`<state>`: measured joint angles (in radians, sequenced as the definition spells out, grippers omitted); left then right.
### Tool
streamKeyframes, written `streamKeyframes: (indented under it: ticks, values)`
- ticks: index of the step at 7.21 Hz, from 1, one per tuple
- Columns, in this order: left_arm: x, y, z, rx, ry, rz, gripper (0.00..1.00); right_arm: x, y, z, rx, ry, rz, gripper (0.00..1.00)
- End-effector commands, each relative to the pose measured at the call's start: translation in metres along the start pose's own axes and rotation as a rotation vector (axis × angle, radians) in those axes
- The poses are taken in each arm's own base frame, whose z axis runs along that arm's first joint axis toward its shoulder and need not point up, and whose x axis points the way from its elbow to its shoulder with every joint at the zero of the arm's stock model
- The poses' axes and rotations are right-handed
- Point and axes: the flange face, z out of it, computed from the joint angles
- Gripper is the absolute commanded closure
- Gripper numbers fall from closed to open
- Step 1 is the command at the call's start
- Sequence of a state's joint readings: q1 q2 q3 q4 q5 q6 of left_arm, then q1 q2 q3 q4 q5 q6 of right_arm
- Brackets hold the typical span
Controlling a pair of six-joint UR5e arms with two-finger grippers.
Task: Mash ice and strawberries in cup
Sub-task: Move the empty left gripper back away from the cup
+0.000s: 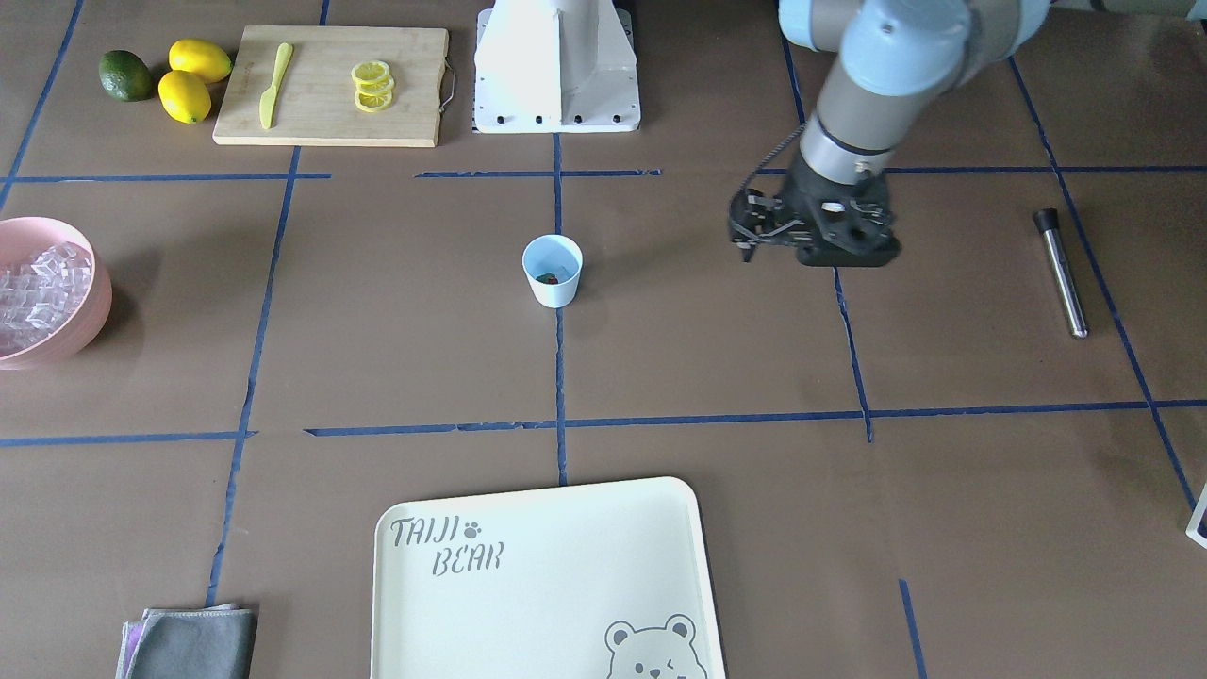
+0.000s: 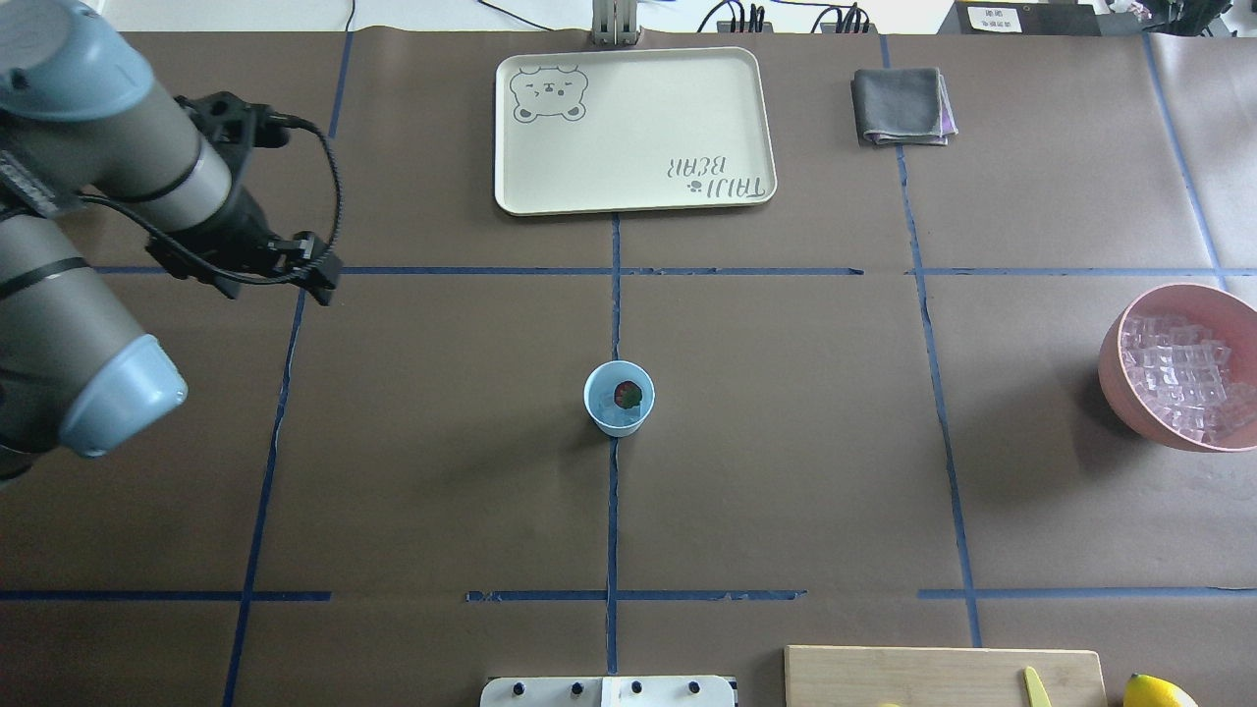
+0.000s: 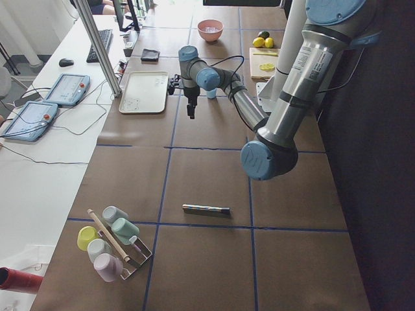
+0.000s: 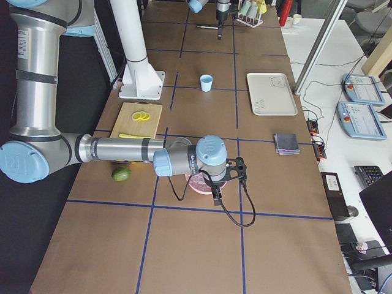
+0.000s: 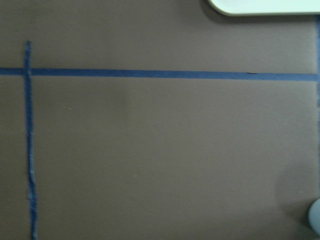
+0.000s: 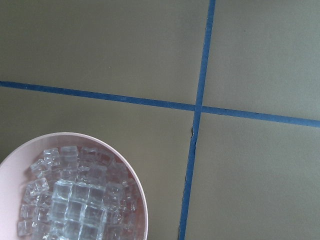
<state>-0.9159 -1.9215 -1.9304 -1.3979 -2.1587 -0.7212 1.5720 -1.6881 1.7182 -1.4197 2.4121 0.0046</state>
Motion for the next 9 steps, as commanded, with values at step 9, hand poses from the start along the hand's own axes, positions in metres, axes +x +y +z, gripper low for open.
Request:
streamKeyframes:
  ticks: [9]
  values:
    - [-0.417,0.047,0.088,0.02,-0.046,-0.034,0.0,-0.003,-0.02,-0.012,-0.014,-0.011,0.021,0.01]
